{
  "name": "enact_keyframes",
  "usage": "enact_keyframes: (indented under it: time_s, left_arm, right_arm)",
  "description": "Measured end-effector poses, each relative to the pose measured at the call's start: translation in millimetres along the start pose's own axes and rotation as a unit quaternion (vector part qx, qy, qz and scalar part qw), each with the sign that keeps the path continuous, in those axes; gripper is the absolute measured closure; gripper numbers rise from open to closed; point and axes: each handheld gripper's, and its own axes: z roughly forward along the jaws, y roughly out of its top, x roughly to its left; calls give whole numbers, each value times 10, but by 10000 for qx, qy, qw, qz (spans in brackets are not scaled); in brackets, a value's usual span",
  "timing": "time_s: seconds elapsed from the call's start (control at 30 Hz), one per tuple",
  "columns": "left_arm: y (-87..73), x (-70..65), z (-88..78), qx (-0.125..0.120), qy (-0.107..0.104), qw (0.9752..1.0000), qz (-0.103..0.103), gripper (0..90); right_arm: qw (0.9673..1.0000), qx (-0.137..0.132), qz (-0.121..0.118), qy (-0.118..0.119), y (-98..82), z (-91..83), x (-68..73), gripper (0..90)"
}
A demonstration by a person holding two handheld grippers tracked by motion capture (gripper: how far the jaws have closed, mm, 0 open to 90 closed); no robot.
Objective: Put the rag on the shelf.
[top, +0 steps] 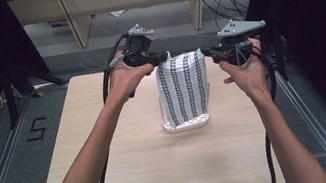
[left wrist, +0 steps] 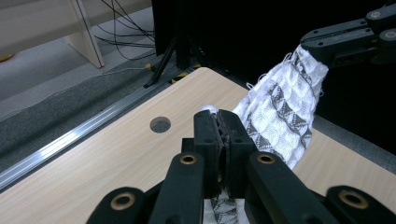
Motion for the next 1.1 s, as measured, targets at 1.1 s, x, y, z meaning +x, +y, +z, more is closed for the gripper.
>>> enact_keyframes:
  time_s: [1.1]
  left_arm:
    - [-159, 496, 881, 587, 119, 9970, -483, 865]
  right_arm:
    - [9930, 921, 737, -45, -277, 851, -478, 895]
